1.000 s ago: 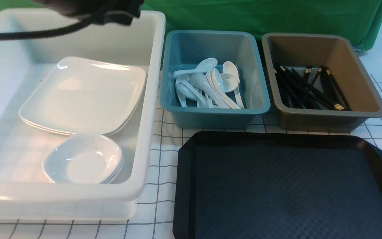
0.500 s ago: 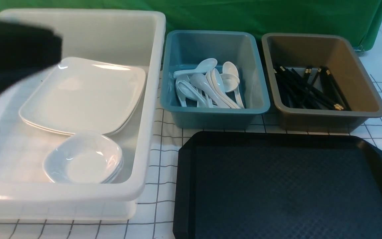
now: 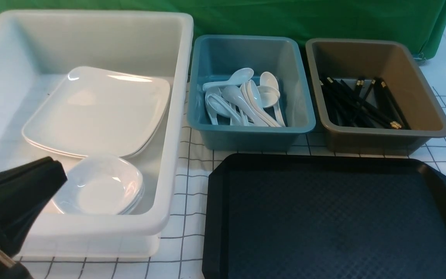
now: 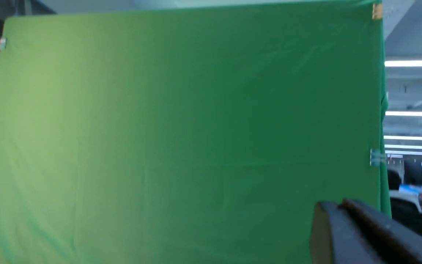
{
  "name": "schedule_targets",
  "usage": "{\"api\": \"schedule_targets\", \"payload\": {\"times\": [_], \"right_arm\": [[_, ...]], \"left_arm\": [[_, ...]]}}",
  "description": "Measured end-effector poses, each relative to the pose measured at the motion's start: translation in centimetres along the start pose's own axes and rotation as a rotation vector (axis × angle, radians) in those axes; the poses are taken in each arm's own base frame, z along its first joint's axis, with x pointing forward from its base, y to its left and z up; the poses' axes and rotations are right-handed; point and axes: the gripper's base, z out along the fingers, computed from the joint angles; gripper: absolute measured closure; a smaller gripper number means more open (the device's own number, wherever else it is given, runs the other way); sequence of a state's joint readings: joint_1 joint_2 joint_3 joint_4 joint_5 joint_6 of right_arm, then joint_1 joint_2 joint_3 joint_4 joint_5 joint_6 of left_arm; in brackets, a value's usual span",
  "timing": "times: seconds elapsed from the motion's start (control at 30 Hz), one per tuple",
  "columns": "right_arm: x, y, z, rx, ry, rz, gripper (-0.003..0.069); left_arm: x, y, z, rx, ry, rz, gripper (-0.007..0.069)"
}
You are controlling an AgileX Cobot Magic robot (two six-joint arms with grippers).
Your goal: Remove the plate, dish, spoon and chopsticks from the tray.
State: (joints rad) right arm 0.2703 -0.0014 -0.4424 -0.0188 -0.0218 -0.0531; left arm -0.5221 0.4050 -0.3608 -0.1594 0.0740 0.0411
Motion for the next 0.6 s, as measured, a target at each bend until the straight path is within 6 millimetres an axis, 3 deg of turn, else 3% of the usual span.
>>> {"api": "schedule_targets", "payload": {"times": [0.6], "right_arm": [[0.05,0.01,0.01,0.0,-0.004,0.003,0.0539]], "left_arm": [[-0.11,0.01,0.0,-0.001,-0.015,0.004,0.062]]}}
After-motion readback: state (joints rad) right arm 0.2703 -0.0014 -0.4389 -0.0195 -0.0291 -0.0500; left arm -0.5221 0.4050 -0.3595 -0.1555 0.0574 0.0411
